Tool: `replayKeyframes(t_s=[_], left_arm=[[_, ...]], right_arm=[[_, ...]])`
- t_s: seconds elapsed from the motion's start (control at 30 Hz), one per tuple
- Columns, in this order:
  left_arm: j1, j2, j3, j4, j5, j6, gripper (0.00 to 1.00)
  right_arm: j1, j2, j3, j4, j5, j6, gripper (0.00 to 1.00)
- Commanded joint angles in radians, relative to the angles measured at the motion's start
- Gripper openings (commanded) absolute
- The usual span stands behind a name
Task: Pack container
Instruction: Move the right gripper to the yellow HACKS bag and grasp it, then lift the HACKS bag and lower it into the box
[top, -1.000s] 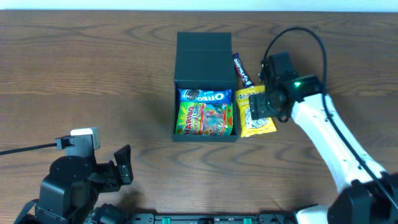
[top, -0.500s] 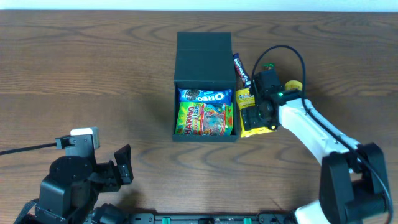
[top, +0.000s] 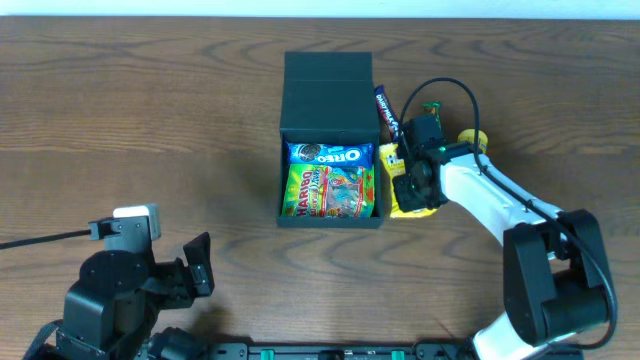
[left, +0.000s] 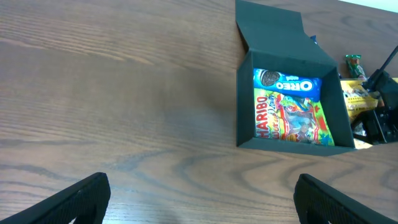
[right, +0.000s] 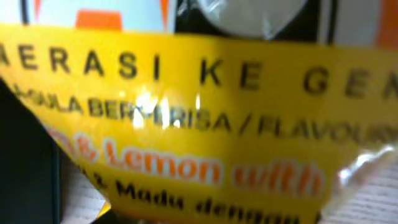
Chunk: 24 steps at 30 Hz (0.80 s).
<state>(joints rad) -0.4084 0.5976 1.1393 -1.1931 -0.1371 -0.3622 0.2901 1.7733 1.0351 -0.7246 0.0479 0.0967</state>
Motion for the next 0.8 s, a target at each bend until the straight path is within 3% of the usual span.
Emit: replayKeyframes(t_s=[0.0,0.17,0.37,0.53,0.77], left_arm=[[0.004,-0.003,0.000,0.001,0.000,-0.001,0.95],[0.004,-0.003,0.000,0.001,0.000,-0.001,0.95],[0.004,-0.003,0.000,0.001,0.000,-0.001,0.95],[0.004,-0.003,0.000,0.001,0.000,-0.005,0.95],[0.004,-0.003,0.000,0.000,0.000,-0.012,0.96]], right_arm=[[-0.002,-0.011,0.020,-0.044,0.017,-0.001,0.33],[-0.002,-0.103,0.093,-0.156,0.034,0.003,0.24],[-0.001,-0.264,0.211,-0.288,-0.016,0.108,0.24],[0.026,-0.348,0.225,-0.286,-0.200,0.257,0.24],[0.199,-0.314,0.224,-0.200,-0.216,0.388,0.23]])
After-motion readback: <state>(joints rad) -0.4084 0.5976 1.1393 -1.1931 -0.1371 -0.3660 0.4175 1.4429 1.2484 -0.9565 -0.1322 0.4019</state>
